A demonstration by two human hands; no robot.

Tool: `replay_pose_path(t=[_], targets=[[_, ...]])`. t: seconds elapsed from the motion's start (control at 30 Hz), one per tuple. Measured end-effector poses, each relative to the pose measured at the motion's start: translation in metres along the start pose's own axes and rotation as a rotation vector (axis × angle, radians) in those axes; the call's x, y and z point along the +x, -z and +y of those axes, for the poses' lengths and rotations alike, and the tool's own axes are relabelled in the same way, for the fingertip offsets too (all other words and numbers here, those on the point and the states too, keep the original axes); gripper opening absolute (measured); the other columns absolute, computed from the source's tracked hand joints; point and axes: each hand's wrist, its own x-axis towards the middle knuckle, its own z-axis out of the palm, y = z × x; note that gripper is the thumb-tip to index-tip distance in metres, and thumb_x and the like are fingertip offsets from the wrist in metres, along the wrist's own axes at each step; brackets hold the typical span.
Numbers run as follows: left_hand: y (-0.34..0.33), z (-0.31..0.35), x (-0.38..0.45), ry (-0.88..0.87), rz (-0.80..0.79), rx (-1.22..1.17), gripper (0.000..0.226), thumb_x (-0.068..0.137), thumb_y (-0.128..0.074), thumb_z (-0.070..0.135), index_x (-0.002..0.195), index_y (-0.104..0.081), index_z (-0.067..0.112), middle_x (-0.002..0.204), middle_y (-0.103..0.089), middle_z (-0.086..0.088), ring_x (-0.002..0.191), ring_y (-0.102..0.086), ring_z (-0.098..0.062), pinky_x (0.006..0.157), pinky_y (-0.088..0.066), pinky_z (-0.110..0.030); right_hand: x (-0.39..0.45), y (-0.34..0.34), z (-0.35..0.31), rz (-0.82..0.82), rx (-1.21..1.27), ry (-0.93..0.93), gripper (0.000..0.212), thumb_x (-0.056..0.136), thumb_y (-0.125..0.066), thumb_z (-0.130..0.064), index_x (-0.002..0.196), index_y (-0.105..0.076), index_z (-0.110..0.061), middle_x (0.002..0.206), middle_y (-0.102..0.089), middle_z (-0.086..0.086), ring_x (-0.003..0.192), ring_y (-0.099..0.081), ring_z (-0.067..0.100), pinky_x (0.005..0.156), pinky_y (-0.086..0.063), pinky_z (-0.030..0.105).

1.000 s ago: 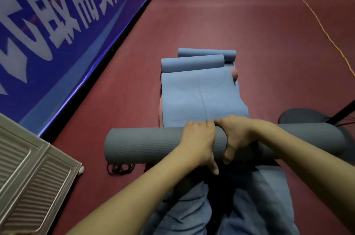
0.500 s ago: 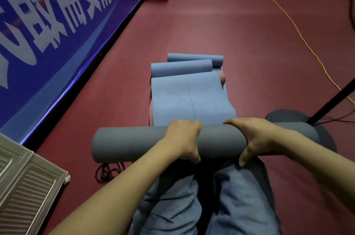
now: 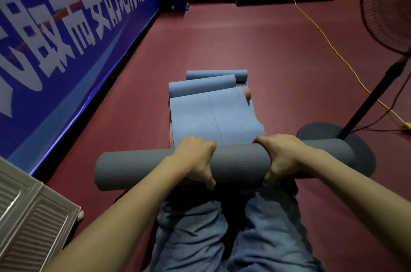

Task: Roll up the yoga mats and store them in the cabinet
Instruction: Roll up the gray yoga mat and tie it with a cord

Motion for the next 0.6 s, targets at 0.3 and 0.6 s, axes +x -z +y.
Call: replay_pose_path(t=[0.3, 0.6], targets=[[-0.001, 0.020, -0.079, -0.051, -0.091, -0.003, 0.083, 0.043, -0.083, 0.077, 0.101, -0.055, 0.026, 0.083, -0.060, 0.007, 0.073, -0.057, -0.020, 0.063, -0.046, -0.035, -0.077, -0.022, -0.045, -0.063, 0.008, 0.011, 0.107, 0.040, -0.080, -0.079, 0.131, -0.044, -0.036, 0.109, -0.064, -0.005, 0.098, -0.063, 0.023, 0.076, -0.049, 0.036], [-0.015, 0.053, -0.138, -0.049, -0.150, -0.036, 0.082, 0.039, -0.080, 0.081, 0.096, -0.057, 0.028, 0.085, -0.065, 0.004, 0.076, -0.062, -0.023, 0.070, -0.053, -0.037, -0.136, -0.054, -0.057, -0.107, 0.109, 0.100, 0.100, 0.047, -0.075, -0.085, 0.131, -0.042, -0.042, 0.120, -0.061, -0.017, 0.107, -0.060, 0.012, 0.091, -0.050, 0.037]])
